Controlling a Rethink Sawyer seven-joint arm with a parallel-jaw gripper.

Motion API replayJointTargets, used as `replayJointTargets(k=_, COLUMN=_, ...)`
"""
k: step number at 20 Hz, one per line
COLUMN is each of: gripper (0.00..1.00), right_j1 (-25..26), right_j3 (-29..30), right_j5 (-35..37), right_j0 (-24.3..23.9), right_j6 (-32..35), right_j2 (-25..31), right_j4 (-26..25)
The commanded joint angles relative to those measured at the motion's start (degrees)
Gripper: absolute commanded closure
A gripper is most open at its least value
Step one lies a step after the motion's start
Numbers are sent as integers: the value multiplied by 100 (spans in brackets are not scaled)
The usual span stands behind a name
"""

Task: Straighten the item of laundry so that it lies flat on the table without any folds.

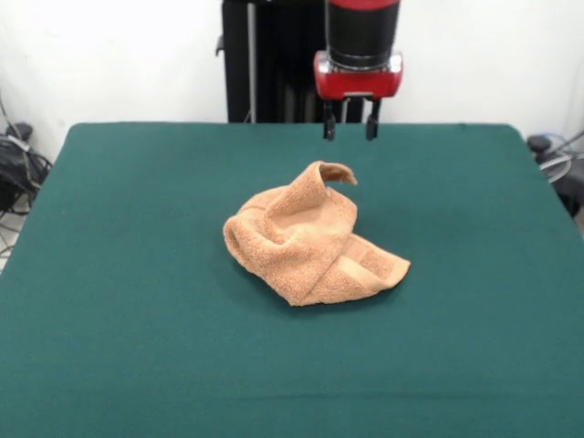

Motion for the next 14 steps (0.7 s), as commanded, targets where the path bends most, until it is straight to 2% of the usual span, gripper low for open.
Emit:
replayJointTargets(k=1, gripper=0, right_j1=489, right_j3=-635, right_j5=505, right_j0=-68, right_j6=417, right_j2=506, right_j4=74)
replayJointTargets(k=14, gripper=0, right_j1=344, right_j3=-797, right_j5=841, right_j0=-244, right_j6=203, right_j2=613, right_j4=14)
